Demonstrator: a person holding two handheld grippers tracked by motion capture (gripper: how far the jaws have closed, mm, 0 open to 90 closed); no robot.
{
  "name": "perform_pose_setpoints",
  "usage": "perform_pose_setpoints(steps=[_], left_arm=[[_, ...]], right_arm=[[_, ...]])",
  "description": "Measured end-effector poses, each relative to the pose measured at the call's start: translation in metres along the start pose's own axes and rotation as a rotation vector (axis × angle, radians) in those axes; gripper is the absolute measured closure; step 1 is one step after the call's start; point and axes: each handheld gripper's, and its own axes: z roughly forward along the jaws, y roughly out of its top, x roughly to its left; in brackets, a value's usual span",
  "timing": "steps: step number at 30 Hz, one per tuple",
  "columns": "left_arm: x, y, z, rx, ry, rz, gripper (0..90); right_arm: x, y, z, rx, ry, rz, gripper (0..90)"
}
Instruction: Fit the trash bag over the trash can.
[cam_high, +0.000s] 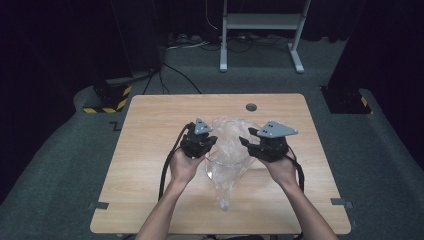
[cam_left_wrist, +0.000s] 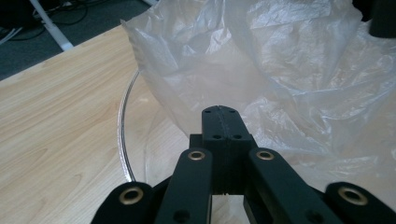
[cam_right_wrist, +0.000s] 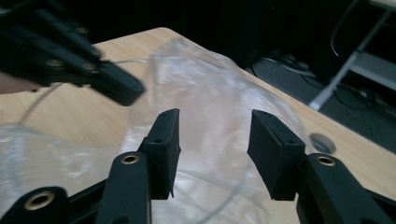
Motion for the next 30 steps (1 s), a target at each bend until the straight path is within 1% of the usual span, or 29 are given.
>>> perform_pose_setpoints(steps=[1,3,4,6,7,8,9,11,12,13,14,16,18,19,20,22,24,26,27,30], left_arm=[[0.001,-0.001,0.000,-0.003,-0.004,-0.001,90.0],[0.002,-0.002,0.000,-0.004,-0.018,-0.008,90.0],[0.003,-0.002,0.000,-0.004,-0.027,-0.012,90.0],[0.003,-0.004,-0.001,-0.006,-0.037,-0.014,90.0],[0.004,-0.004,-0.002,-0.011,-0.040,-0.018,89.8],[0.004,-0.005,-0.003,-0.019,-0.049,-0.022,88.2],[0.004,-0.005,-0.004,-0.032,-0.054,-0.026,84.6],[0.005,-0.005,-0.007,-0.055,-0.050,-0.035,73.0],[0.005,-0.004,-0.010,-0.072,-0.044,-0.042,67.1],[0.004,-0.003,-0.011,-0.086,-0.037,-0.046,62.1],[0.004,-0.002,-0.013,-0.100,-0.033,-0.051,58.1],[0.003,0.000,-0.016,-0.128,-0.033,-0.057,52.7],[0.001,0.001,-0.019,-0.148,-0.029,-0.054,49.4],[0.000,0.003,-0.021,-0.162,-0.018,-0.048,48.1],[-0.001,0.003,-0.021,-0.166,-0.015,-0.046,46.2],[-0.003,0.004,-0.022,-0.164,-0.002,-0.032,45.4],[-0.004,0.004,-0.021,-0.156,-0.002,-0.014,45.4],[-0.006,0.004,-0.019,-0.151,-0.016,0.004,46.2],[-0.007,0.003,-0.019,-0.146,-0.014,0.018,46.5],[-0.012,0.003,-0.020,-0.155,-0.006,0.028,47.2]], right_arm=[[-0.004,-0.001,0.001,0.010,-0.007,0.019,52.1],[-0.010,-0.004,0.007,0.050,-0.008,0.051,52.8],[-0.013,-0.006,0.011,0.068,-0.007,0.063,55.9],[-0.016,-0.010,0.017,0.081,0.000,0.071,64.2],[-0.016,-0.011,0.019,0.093,-0.004,0.067,67.0],[-0.016,-0.012,0.021,0.102,-0.019,0.051,71.1],[-0.016,-0.012,0.021,0.105,-0.023,0.041,75.1],[-0.016,-0.013,0.019,0.095,-0.020,0.033,80.8],[-0.015,-0.012,0.018,0.089,-0.030,0.018,83.9],[-0.013,-0.010,0.016,0.083,-0.046,-0.008,86.3],[-0.012,-0.008,0.014,0.075,-0.048,-0.025,88.7],[-0.008,-0.005,0.011,0.061,-0.049,-0.055,89.6],[-0.002,-0.001,0.009,0.061,-0.030,-0.086,89.7],[0.000,0.000,0.009,0.065,-0.022,-0.094,89.7],[0.004,0.002,0.011,0.079,0.010,-0.110,89.7],[0.007,0.003,0.016,0.108,0.044,-0.120,89.7],[0.009,0.002,0.021,0.136,0.077,-0.121,89.7],[0.011,0.001,0.027,0.160,0.114,-0.120,89.7],[0.012,0.001,0.028,0.167,0.129,-0.118,89.7],[0.015,-0.002,0.033,0.200,0.164,-0.120,89.7]])
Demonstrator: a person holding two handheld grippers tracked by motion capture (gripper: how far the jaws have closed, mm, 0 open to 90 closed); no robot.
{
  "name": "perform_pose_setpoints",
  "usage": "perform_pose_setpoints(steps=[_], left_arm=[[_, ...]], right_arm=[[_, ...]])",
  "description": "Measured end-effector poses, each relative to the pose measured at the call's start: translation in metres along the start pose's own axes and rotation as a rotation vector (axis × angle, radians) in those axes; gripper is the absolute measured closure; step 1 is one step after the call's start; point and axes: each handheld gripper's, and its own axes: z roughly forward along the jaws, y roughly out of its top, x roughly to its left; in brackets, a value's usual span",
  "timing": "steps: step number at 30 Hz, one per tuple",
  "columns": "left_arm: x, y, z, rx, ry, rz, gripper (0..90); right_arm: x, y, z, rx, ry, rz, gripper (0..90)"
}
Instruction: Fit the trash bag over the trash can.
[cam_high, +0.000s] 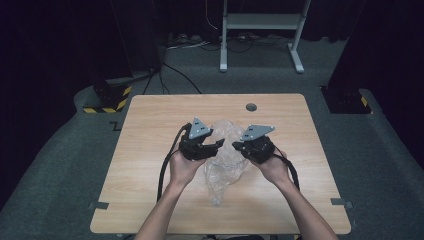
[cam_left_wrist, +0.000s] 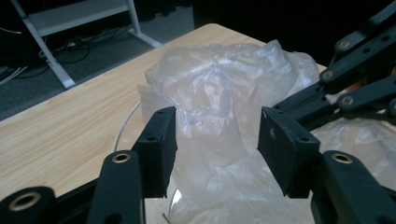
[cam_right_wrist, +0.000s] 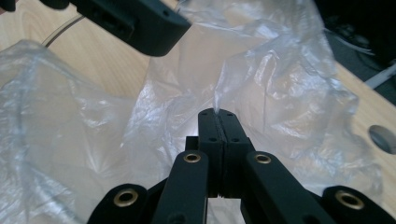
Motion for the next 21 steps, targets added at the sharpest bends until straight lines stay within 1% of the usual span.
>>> perform_pose_setpoints(steps=[1,4,6,8,11,12,14,15,17,19,20,21], left_arm=[[-0.001,0.000,-0.001,-0.009,0.000,-0.003,47.4],[-0.002,0.002,-0.004,-0.035,0.005,-0.006,48.1],[-0.001,0.002,-0.003,-0.031,0.006,-0.014,48.5],[0.002,0.001,0.001,-0.008,0.005,-0.019,49.8],[0.006,-0.001,0.012,0.053,0.002,-0.016,53.4],[0.008,-0.002,0.015,0.077,0.001,-0.015,55.2],[0.011,-0.005,0.022,0.111,-0.020,-0.025,60.1],[0.013,-0.006,0.023,0.109,-0.031,-0.041,62.3],[0.014,-0.006,0.022,0.106,-0.027,-0.047,65.9],[0.014,-0.006,0.023,0.109,-0.018,-0.046,67.2],[0.014,-0.006,0.023,0.110,-0.016,-0.046,67.2],[0.014,-0.006,0.023,0.110,-0.015,-0.046,67.2]], right_arm=[[0.000,-0.001,0.001,0.003,0.008,-0.005,89.7],[0.001,-0.003,0.005,0.019,0.024,0.009,89.6],[0.001,-0.005,0.008,0.024,0.037,0.019,89.4],[-0.001,-0.008,0.009,0.015,0.065,0.046,89.1],[-0.003,-0.011,0.011,0.002,0.096,0.079,87.8],[-0.003,-0.011,0.011,-0.001,0.098,0.085,86.9],[-0.003,-0.011,0.012,-0.001,0.105,0.087,82.5],[-0.003,-0.011,0.012,-0.003,0.108,0.088,80.4],[-0.002,-0.011,0.012,-0.007,0.105,0.091,78.2],[-0.001,-0.012,0.012,-0.023,0.102,0.095,76.2],[0.000,-0.014,0.012,-0.043,0.094,0.103,75.6],[0.000,-0.014,0.012,-0.051,0.090,0.108,75.5]])
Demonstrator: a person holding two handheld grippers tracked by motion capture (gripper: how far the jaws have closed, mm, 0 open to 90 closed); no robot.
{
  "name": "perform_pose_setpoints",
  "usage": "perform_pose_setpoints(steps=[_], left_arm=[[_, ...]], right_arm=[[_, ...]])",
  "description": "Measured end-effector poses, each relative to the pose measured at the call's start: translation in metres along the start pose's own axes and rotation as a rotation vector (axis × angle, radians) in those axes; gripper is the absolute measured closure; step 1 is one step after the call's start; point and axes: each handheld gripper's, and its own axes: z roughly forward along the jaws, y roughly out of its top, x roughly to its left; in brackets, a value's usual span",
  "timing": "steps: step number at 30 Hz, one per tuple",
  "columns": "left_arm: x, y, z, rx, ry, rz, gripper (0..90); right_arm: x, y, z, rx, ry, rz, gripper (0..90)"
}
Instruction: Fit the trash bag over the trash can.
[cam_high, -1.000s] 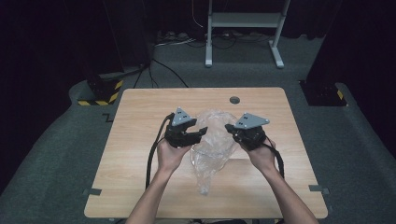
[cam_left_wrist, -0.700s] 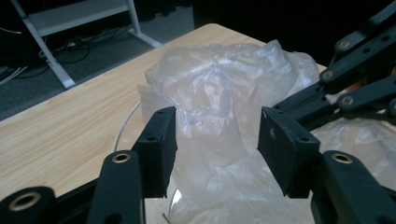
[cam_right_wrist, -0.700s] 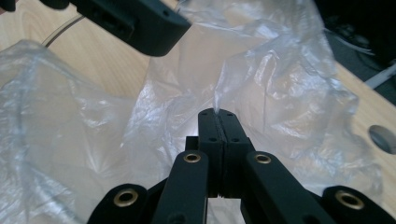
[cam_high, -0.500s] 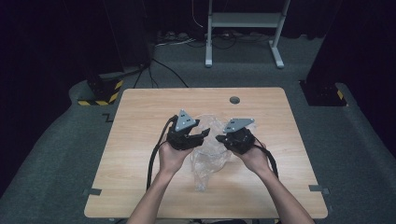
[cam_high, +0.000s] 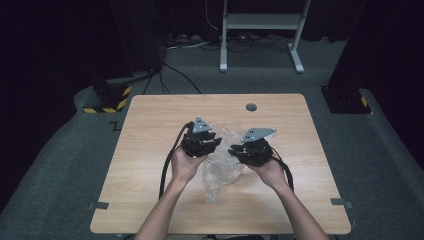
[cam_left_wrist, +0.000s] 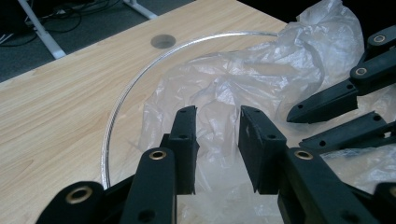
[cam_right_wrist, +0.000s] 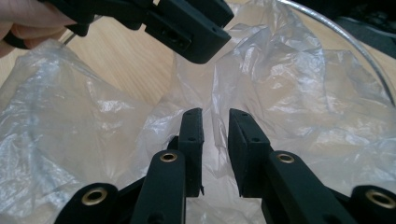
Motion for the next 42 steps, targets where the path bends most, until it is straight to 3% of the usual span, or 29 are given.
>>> perform_pose_setpoints(steps=[5,10,14,21,24,29,31,36,42], left_arm=[[-0.003,0.002,0.002,0.020,0.020,0.021,67.6],[-0.005,0.003,0.004,0.039,0.041,0.048,68.5],[-0.007,0.004,0.005,0.048,0.055,0.058,68.7],[-0.007,0.005,0.006,0.069,0.053,0.088,68.3],[-0.007,0.005,0.006,0.074,0.055,0.090,68.0],[-0.007,0.005,0.006,0.079,0.045,0.090,66.8],[-0.007,0.004,0.005,0.072,0.032,0.077,63.5],[-0.011,0.003,-0.001,0.020,-0.001,0.066,51.9],[-0.019,0.004,-0.018,-0.042,-0.060,0.074,48.8]], right_arm=[[0.002,-0.003,0.000,-0.042,-0.011,0.009,70.9],[0.005,0.002,0.001,0.016,-0.016,-0.018,54.4],[0.008,-0.003,-0.013,-0.057,-0.040,-0.017,52.7],[0.002,-0.013,-0.045,-0.218,-0.120,0.056,52.3],[0.002,-0.016,-0.042,-0.188,-0.135,0.064,57.3],[0.004,-0.016,-0.030,-0.140,-0.108,0.029,82.8],[0.005,-0.015,-0.028,-0.125,-0.111,0.020,88.3],[0.005,-0.009,-0.029,-0.140,-0.113,0.006,90.0],[0.002,0.003,-0.027,-0.140,-0.094,0.012,90.0]])
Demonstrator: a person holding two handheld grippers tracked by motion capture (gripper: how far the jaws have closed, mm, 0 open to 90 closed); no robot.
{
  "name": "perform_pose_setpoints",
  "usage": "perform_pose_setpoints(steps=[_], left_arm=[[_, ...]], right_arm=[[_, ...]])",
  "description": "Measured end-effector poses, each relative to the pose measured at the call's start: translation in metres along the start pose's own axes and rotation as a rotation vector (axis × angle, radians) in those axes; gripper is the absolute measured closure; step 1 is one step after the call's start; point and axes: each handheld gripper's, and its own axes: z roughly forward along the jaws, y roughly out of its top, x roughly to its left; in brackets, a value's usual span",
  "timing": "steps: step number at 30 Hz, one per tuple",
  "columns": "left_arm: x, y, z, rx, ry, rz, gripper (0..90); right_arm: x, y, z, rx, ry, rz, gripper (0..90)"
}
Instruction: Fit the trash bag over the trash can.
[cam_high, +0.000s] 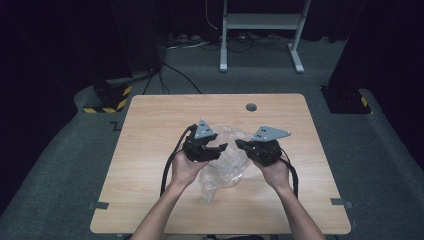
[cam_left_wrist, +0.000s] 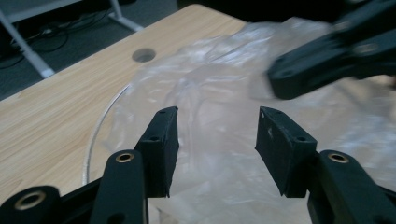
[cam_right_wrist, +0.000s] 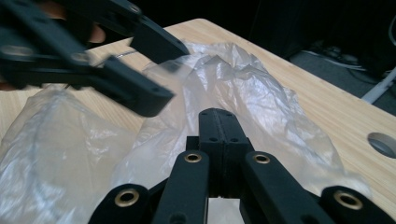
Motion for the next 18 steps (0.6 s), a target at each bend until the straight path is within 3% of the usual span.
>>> perform_pose_setpoints(steps=[5,10,14,18], left_arm=[[-0.013,0.001,-0.012,-0.022,-0.032,0.042,48.7],[-0.020,0.000,-0.006,0.055,-0.025,0.065,52.1],[-0.017,-0.004,0.003,0.111,-0.006,0.057,62.0],[-0.010,-0.008,0.007,0.122,0.007,0.040,68.7]], right_arm=[[-0.001,0.004,0.015,0.035,0.016,0.001,90.0],[-0.002,0.005,0.020,0.042,0.029,0.010,89.6],[-0.001,0.002,0.011,0.005,0.048,0.022,75.4],[0.002,0.001,-0.011,-0.055,0.022,0.002,66.4]])
